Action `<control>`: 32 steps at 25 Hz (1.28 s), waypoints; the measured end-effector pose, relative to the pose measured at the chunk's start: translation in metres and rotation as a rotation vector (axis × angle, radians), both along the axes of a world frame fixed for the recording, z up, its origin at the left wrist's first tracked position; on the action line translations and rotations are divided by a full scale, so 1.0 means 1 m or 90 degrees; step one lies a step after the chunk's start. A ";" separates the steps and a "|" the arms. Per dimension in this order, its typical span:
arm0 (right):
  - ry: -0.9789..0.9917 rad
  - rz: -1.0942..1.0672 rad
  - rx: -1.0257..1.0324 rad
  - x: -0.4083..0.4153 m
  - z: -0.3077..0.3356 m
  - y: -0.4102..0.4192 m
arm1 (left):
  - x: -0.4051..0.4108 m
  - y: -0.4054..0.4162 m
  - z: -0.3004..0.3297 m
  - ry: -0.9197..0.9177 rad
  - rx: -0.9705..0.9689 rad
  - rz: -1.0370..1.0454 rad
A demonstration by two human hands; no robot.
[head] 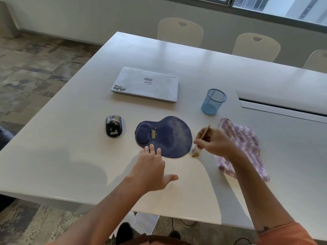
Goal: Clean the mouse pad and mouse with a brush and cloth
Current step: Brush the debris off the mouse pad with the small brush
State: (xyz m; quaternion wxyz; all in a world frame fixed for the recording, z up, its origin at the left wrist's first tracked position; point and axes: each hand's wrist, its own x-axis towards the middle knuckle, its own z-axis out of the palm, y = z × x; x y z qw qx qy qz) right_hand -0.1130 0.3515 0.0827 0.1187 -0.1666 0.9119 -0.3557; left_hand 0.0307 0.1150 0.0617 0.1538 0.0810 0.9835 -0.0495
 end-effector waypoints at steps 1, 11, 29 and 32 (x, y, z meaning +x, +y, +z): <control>0.015 -0.012 0.003 -0.001 0.002 0.002 | 0.000 0.000 0.000 -0.002 0.001 0.000; 0.170 -0.041 0.047 -0.011 0.007 -0.029 | 0.001 0.003 0.003 -0.009 -0.003 0.008; 0.117 -0.008 -0.054 -0.031 -0.005 -0.035 | 0.000 0.003 0.004 -0.005 -0.006 0.004; 0.152 -0.033 -0.101 -0.036 -0.012 -0.048 | 0.000 0.004 0.006 -0.010 -0.006 0.003</control>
